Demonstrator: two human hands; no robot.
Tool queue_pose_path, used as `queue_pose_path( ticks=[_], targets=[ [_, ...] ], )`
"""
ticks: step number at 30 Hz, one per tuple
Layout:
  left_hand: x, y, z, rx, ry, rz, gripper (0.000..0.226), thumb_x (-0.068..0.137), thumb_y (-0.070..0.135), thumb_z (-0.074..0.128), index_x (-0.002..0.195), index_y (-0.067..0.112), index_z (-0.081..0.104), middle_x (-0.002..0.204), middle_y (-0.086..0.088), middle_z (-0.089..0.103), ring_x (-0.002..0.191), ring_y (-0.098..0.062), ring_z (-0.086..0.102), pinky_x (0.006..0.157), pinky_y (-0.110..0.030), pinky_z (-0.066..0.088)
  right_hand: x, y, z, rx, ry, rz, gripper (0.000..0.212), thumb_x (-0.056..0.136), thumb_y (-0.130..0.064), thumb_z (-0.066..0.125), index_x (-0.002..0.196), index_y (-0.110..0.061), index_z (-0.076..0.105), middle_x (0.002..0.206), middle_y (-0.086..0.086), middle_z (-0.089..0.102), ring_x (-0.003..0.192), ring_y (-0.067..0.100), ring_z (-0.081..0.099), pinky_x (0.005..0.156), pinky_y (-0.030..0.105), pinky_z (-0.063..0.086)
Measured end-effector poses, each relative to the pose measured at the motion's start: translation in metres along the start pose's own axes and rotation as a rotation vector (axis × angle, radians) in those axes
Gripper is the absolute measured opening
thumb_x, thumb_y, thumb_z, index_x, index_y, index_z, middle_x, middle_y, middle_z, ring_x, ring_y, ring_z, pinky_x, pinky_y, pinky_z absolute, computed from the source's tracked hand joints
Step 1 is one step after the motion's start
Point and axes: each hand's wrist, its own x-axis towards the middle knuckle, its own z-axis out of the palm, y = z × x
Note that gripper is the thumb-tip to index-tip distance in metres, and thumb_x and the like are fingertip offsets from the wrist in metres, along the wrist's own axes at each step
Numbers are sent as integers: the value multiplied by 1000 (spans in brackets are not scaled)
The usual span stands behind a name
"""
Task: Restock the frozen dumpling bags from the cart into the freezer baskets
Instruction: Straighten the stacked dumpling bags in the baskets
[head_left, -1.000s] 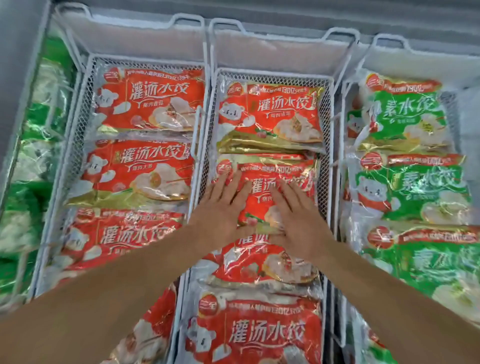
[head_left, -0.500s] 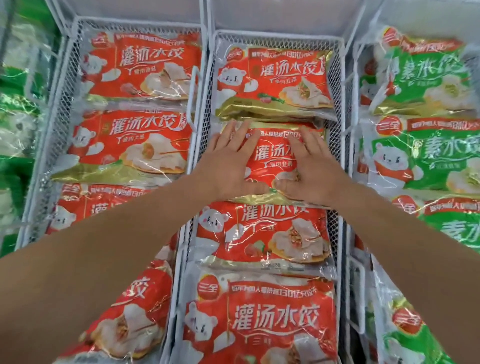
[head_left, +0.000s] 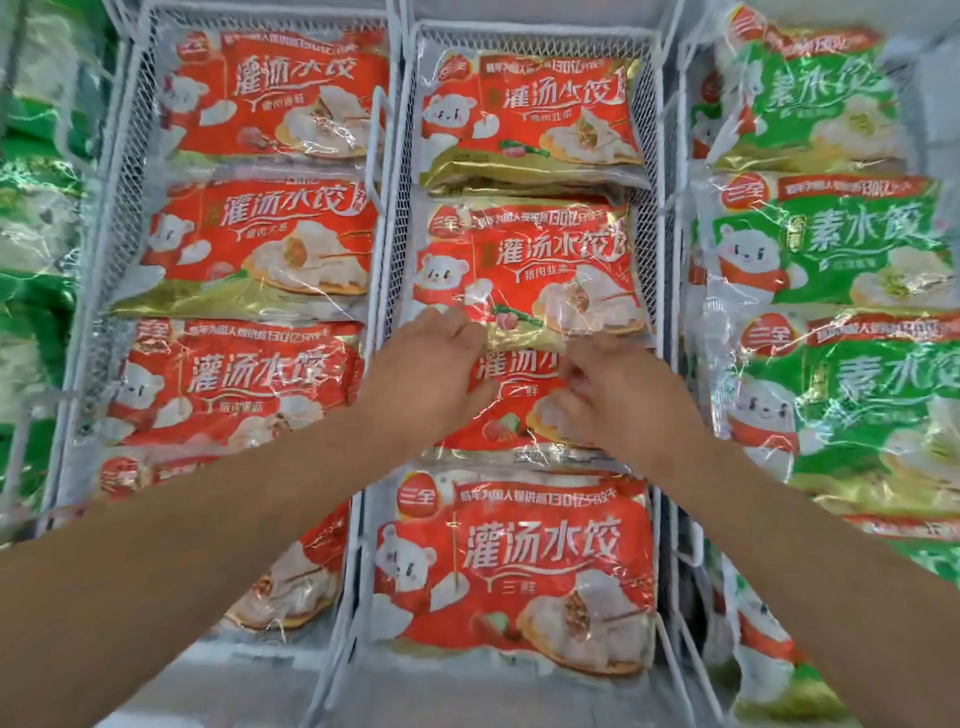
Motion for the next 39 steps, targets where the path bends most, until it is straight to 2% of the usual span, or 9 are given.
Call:
queue_pose_path(
  ticks=[6,9,15,18,21,24,29,33,39],
  targets=[
    [-31,-2,8,136,-416,-172,93,83,70,57,145,6,31,149,-14,31,144,-34,24,114,-47,36,-20,-17,28,7,-140,333,56,96,-42,48,135,-3,40,142,15,33,135,33,37,109,46,36],
    [-30,4,8,136,-443,-160,85,87,60,61,147,6,34,153,-18,29,142,-36,32,113,-44,38,-20,-22,35,55,-79,398,50,92,-47,57,128,-12,49,139,10,40,116,30,55,90,42,51],
    [-29,8,2,214,-194,-76,21,96,29,59,106,13,69,104,-12,64,97,-30,64,77,-39,54,-24,-28,28,-59,120,353,18,99,-26,52,100,-14,65,103,8,65,88,29,63,71,36,53],
    [-32,6,-18,42,-111,-36,27,98,32,54,96,12,72,90,-9,68,88,-30,64,69,-35,49,-23,-27,-5,-73,182,241,19,94,-22,55,84,-11,66,85,11,68,82,33,62,69,35,50],
    [-46,8,-48,-79,-140,67,30,95,35,59,78,14,72,69,-5,62,71,-27,59,62,-34,47,-36,-34,-51,-84,-76,216,29,94,-27,56,66,-19,49,70,-1,54,77,28,55,62,32,36],
    [-60,17,-70,-67,-190,94,30,95,36,59,71,20,68,60,3,55,64,-22,54,56,-32,40,-52,-39,-71,-81,-95,220,30,92,-30,60,65,-21,49,68,-5,52,71,21,52,55,30,30],
    [-58,17,-77,-15,11,80,29,95,42,57,93,18,74,84,-1,67,82,-27,63,66,-36,48,-65,-39,-69,22,178,187,21,90,-30,67,76,-16,60,75,-2,61,71,19,53,59,31,36],
    [-53,7,-48,-31,-70,70,63,88,64,48,123,15,66,123,-9,66,118,-30,57,96,-45,50,-51,-23,-32,-54,50,214,40,85,-43,71,108,-12,62,107,6,58,102,30,56,82,38,47],
    [-14,0,-2,130,-246,115,103,87,68,55,159,14,4,168,-9,-3,154,-33,-1,125,-50,9,-18,-8,3,-84,-171,-20,96,82,-39,76,157,-19,20,165,8,11,151,34,9,123,48,16]
  ],
)
